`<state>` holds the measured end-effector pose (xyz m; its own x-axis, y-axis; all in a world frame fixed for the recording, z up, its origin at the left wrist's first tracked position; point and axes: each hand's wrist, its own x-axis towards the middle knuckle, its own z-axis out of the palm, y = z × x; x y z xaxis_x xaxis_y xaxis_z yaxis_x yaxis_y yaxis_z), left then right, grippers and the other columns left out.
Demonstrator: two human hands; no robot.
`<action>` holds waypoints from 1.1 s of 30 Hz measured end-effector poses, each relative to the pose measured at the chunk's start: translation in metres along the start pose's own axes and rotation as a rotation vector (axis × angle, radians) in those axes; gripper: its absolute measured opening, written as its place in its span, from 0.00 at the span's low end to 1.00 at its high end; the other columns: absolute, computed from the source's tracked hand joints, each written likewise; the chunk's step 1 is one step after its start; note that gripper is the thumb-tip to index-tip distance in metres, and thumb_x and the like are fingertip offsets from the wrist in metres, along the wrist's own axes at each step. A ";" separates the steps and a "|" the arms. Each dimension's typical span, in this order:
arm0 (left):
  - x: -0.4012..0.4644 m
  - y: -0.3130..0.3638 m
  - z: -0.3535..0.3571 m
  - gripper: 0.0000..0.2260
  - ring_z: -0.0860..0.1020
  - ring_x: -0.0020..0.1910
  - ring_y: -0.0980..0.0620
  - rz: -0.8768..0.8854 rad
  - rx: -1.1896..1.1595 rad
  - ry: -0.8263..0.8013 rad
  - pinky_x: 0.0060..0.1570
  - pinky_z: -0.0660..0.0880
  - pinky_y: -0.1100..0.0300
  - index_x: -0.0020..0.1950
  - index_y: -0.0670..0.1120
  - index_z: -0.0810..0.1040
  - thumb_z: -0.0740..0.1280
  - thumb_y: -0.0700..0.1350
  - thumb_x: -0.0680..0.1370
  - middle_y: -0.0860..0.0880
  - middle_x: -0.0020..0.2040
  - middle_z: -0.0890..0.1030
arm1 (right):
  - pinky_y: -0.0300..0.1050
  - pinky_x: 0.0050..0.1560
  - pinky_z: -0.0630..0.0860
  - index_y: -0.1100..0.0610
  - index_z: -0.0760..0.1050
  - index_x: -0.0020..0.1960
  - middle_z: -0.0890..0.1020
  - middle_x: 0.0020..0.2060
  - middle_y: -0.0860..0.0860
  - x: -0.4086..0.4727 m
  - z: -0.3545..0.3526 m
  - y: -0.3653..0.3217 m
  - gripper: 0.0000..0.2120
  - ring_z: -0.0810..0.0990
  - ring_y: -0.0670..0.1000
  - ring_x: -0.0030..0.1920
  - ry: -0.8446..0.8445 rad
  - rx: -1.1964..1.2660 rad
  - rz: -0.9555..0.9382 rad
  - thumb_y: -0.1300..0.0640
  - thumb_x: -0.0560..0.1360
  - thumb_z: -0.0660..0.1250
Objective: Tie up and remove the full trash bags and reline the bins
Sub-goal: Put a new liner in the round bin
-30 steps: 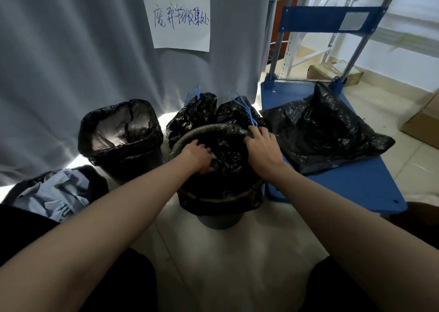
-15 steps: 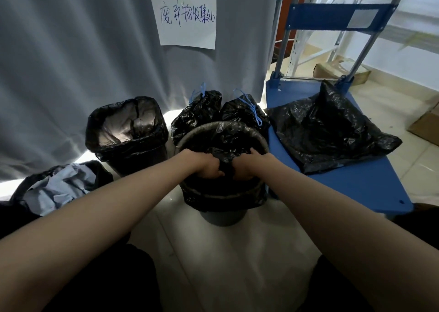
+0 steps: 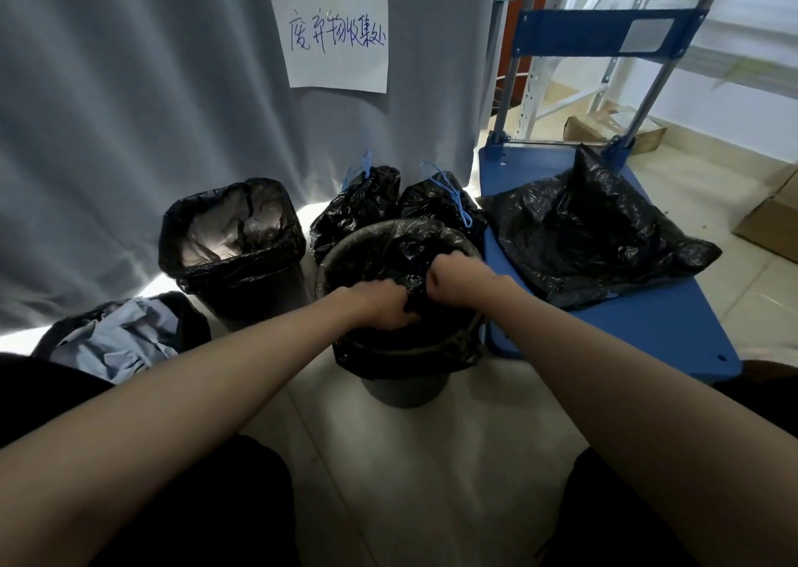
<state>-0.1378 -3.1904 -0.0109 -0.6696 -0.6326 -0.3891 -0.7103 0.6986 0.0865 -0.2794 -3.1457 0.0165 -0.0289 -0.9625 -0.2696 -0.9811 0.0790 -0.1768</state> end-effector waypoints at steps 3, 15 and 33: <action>0.016 0.003 -0.012 0.18 0.75 0.60 0.42 0.021 0.065 0.305 0.53 0.73 0.49 0.63 0.43 0.75 0.61 0.52 0.79 0.43 0.61 0.73 | 0.51 0.51 0.69 0.58 0.76 0.49 0.77 0.50 0.57 -0.001 -0.002 0.014 0.06 0.74 0.60 0.57 0.259 -0.053 0.081 0.57 0.77 0.62; 0.079 0.001 0.005 0.32 0.61 0.75 0.42 -0.158 0.105 -0.214 0.73 0.61 0.49 0.79 0.46 0.55 0.59 0.59 0.81 0.44 0.78 0.59 | 0.52 0.43 0.68 0.57 0.61 0.57 0.70 0.48 0.56 -0.013 0.016 0.045 0.13 0.72 0.60 0.46 0.122 0.302 0.262 0.58 0.77 0.62; -0.042 -0.067 -0.012 0.22 0.74 0.63 0.38 -0.576 -0.303 0.259 0.59 0.72 0.51 0.68 0.40 0.71 0.69 0.43 0.75 0.39 0.66 0.73 | 0.53 0.49 0.68 0.59 0.58 0.67 0.72 0.59 0.62 -0.022 0.033 0.022 0.21 0.72 0.65 0.61 0.149 0.692 0.464 0.61 0.77 0.61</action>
<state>-0.0652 -3.2148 0.0104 -0.1718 -0.9598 -0.2221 -0.9716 0.1280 0.1989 -0.2938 -3.1146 -0.0125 -0.4727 -0.8134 -0.3390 -0.5264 0.5691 -0.6316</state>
